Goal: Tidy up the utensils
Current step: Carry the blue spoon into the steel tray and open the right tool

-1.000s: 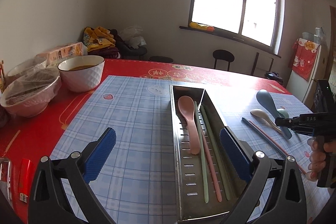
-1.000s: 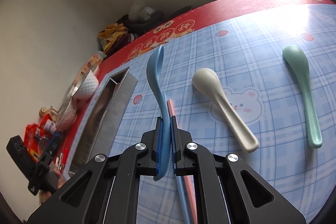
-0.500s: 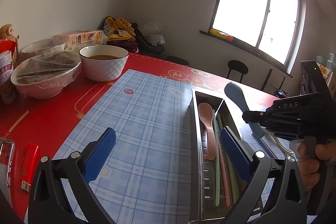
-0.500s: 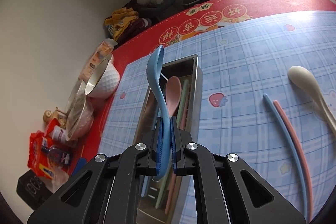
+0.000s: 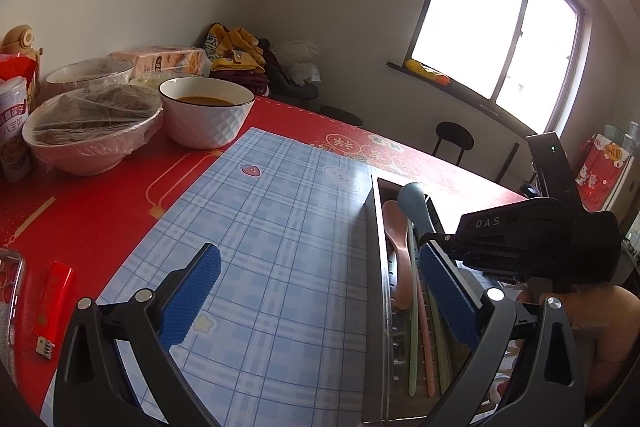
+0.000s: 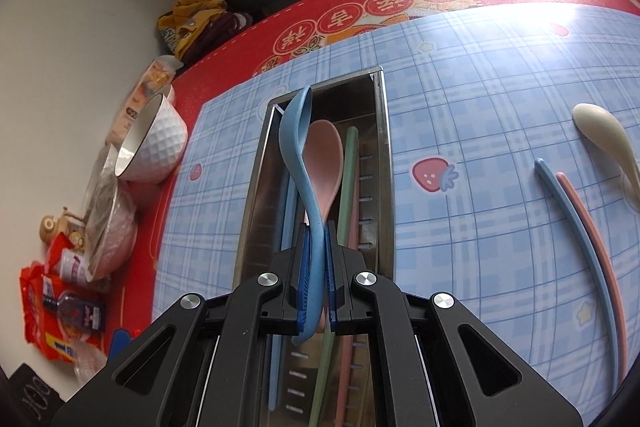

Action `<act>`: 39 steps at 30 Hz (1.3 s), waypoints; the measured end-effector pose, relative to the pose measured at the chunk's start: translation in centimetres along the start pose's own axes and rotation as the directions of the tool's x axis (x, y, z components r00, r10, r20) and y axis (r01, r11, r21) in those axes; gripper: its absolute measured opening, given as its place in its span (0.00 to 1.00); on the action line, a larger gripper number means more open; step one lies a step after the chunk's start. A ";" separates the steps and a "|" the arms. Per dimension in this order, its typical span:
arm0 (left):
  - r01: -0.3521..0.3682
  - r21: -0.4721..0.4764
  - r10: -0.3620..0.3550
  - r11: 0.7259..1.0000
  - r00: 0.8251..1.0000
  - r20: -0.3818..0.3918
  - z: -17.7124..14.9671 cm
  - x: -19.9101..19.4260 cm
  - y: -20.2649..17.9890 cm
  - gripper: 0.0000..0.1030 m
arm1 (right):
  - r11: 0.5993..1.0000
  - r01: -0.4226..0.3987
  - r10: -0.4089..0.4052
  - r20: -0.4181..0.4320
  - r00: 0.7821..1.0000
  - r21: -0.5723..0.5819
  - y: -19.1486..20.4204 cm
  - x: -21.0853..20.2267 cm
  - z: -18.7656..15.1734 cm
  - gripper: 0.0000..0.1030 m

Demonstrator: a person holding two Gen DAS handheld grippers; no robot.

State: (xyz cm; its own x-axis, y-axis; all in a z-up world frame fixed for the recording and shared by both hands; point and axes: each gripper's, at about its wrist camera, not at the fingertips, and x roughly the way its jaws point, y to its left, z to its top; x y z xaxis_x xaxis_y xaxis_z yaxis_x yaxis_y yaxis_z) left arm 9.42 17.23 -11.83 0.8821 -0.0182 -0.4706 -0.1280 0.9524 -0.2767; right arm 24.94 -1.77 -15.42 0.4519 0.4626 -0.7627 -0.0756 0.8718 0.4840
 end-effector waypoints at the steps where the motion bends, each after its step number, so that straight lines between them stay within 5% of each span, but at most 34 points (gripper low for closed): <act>1: 0.001 0.000 -0.001 1.000 1.000 -0.001 0.0 0.0 0.0 0.94 | 1.000 0.001 -0.001 0.001 1.000 0.001 0.0 0.1 0.0 0.07; 26: 0.012 -0.025 -0.012 1.000 1.000 -0.017 -0.1 0.3 0.3 0.94 | 0.999 -0.038 0.037 0.028 0.999 0.038 -0.1 -1.0 -0.2 0.09; 32: 0.014 -0.019 -0.014 1.000 1.000 -0.006 -0.2 0.2 0.2 0.94 | 0.990 -0.051 0.066 0.118 0.991 -0.129 -0.1 -3.7 0.0 0.11; 38: 0.009 -0.001 -0.009 1.000 1.000 0.017 -0.2 -0.1 -0.3 0.94 | 0.935 0.067 0.037 0.283 0.958 -0.347 -1.9 -7.4 -0.7 0.28; 39: 0.009 0.001 -0.009 1.000 1.000 0.020 -0.1 -0.1 -0.4 0.94 | 0.924 0.082 0.041 0.307 0.951 -0.374 -2.6 -8.2 -0.9 0.37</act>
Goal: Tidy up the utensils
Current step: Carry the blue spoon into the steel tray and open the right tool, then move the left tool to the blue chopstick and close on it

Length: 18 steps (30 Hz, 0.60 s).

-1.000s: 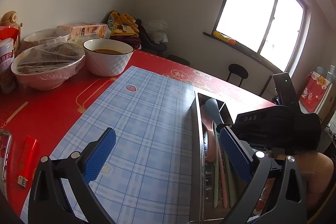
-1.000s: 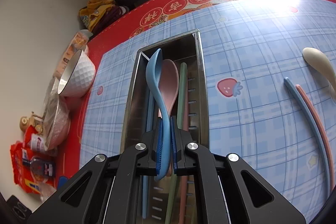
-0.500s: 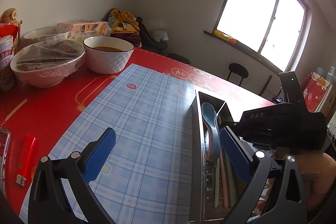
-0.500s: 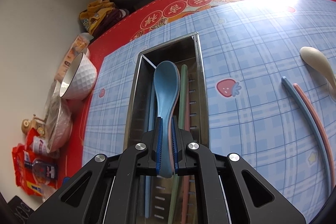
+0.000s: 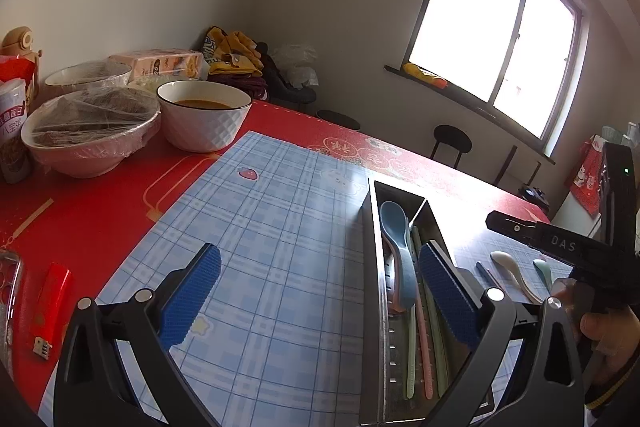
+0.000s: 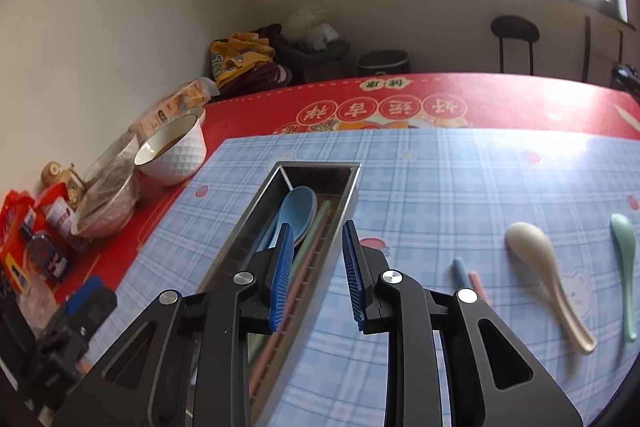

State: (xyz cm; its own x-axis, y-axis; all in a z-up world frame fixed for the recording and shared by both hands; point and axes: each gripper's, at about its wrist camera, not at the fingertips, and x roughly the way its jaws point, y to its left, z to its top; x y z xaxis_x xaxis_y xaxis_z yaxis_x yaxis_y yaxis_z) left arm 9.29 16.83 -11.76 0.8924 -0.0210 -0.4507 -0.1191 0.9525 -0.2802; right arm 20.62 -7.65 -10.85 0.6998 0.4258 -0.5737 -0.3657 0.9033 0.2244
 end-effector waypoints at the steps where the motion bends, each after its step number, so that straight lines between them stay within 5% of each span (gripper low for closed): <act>1: 0.001 0.003 -0.001 1.000 1.000 0.003 0.0 0.0 -0.1 0.94 | 1.000 0.003 -0.003 0.022 1.000 -0.026 -0.6 -0.8 -0.4 0.43; 11: -0.039 0.048 0.037 0.998 0.998 0.043 0.0 -0.7 -1.5 0.94 | 1.000 -0.030 0.030 0.095 0.995 -0.002 -9.5 -7.0 -3.5 0.82; 18: -0.029 0.111 0.031 0.993 0.999 -0.014 -0.1 -2.2 -8.2 0.94 | 0.997 -0.070 0.075 0.173 0.982 -0.032 -13.8 -9.4 -3.1 0.85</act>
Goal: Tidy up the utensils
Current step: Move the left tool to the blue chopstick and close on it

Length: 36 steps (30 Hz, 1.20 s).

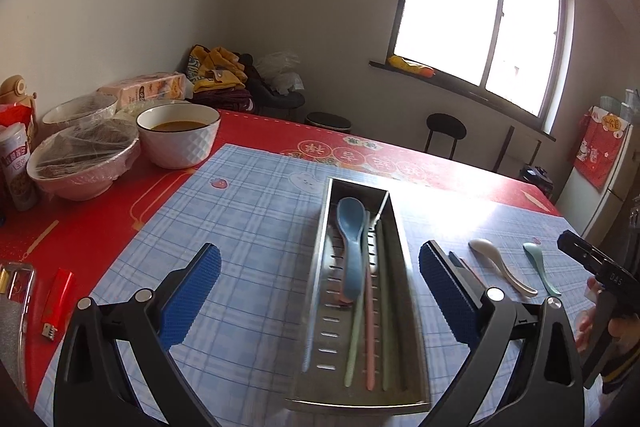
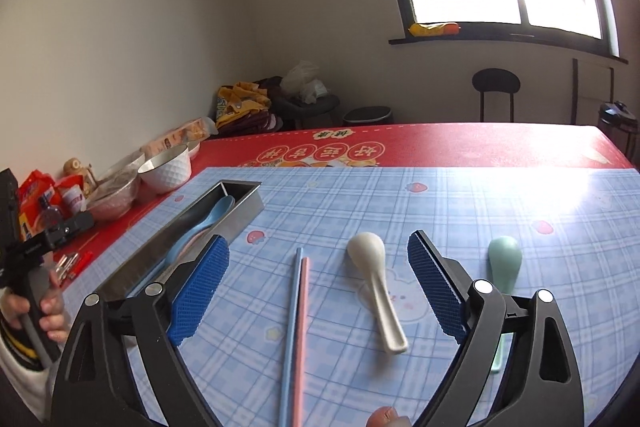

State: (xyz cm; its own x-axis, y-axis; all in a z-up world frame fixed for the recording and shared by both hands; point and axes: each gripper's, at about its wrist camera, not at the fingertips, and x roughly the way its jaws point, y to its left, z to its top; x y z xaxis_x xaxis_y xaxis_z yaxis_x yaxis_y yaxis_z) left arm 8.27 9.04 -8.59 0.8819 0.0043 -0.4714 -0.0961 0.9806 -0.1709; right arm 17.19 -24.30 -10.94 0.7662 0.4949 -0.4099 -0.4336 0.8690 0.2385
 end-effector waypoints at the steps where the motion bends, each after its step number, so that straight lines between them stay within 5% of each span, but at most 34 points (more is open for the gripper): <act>1: 0.009 0.011 -0.008 1.000 1.000 -0.017 0.1 0.1 -1.4 0.94 | 1.000 -0.012 0.012 0.007 1.000 0.004 -0.5 0.0 0.2 0.85; 5: 0.089 0.051 -0.083 0.995 0.992 -0.097 -0.4 1.1 -7.2 0.94 | 0.996 -0.063 0.060 0.049 0.997 0.062 -2.1 0.0 0.1 0.85; 9: 0.107 0.112 -0.084 0.988 0.978 -0.191 -1.7 3.3 -12.1 0.94 | 0.982 -0.102 0.104 -0.006 0.995 0.161 -4.1 0.6 -0.6 0.85; 12: 0.087 0.146 -0.050 0.986 0.970 -0.239 -2.8 5.6 -14.6 0.94 | 0.977 0.007 -0.007 0.000 1.000 0.215 -5.1 0.0 -0.7 0.85; 15: 0.054 0.179 -0.002 0.982 0.960 -0.280 -4.0 7.6 -16.4 0.94 | 0.949 0.169 -0.150 -0.091 0.985 0.267 -6.5 0.1 -1.3 0.85; 23: -0.012 0.276 0.107 0.961 0.937 -0.331 -6.4 10.7 -18.0 0.94 | 0.890 0.200 -0.177 -0.094 0.980 0.409 -9.2 -0.9 -2.5 0.86; 36: -0.009 0.303 0.136 0.953 0.906 -0.401 -6.7 12.9 -18.2 0.94 | 0.899 0.185 -0.164 -0.087 0.983 0.398 -8.5 -0.9 -2.4 0.86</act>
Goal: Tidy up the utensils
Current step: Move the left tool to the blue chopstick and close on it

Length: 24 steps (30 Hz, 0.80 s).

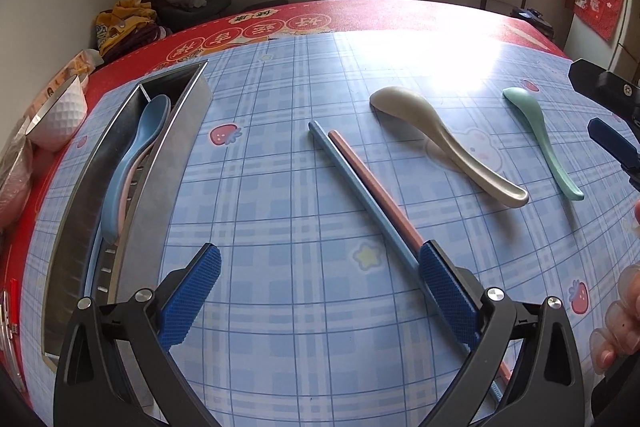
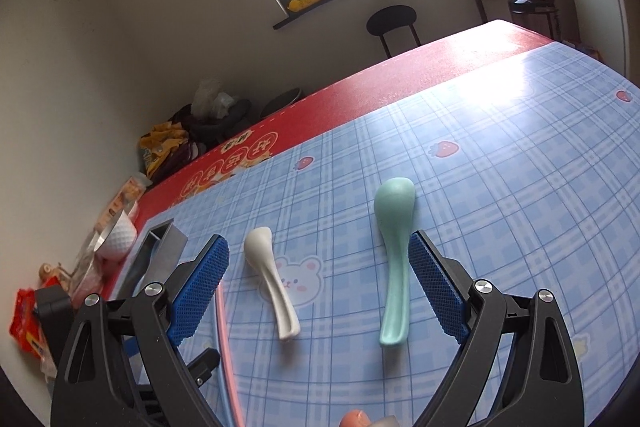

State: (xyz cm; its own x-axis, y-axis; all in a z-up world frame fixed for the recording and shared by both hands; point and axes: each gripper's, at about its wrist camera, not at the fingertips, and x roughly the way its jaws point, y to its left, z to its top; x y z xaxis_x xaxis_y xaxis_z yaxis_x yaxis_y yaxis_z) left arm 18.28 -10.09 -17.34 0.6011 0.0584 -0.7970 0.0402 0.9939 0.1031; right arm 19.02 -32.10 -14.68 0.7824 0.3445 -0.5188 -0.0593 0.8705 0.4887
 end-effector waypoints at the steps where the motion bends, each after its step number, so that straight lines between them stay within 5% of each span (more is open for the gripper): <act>1: -0.001 -0.001 0.001 1.000 1.000 -0.001 0.1 0.1 0.0 0.94 | 1.000 -0.001 0.001 -0.003 1.000 -0.001 0.0 0.1 0.0 0.86; 14: 0.006 -0.012 -0.007 1.000 0.999 -0.038 -0.3 0.5 1.9 0.93 | 1.000 -0.016 0.016 -0.015 1.000 0.009 0.0 0.2 0.0 0.86; 24: 0.133 0.066 -0.135 0.989 0.990 0.026 0.5 0.4 0.2 0.29 | 0.998 -0.056 0.056 -0.015 0.998 -0.014 0.7 0.0 -0.2 0.86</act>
State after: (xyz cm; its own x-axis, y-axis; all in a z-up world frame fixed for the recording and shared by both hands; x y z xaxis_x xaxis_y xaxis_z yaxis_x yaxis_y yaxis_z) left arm 18.91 -9.96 -17.33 0.6110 -0.0789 -0.7877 0.1723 0.9844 0.0350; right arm 18.91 -31.45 -14.48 0.7684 0.3978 -0.5012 -0.1115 0.8546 0.5072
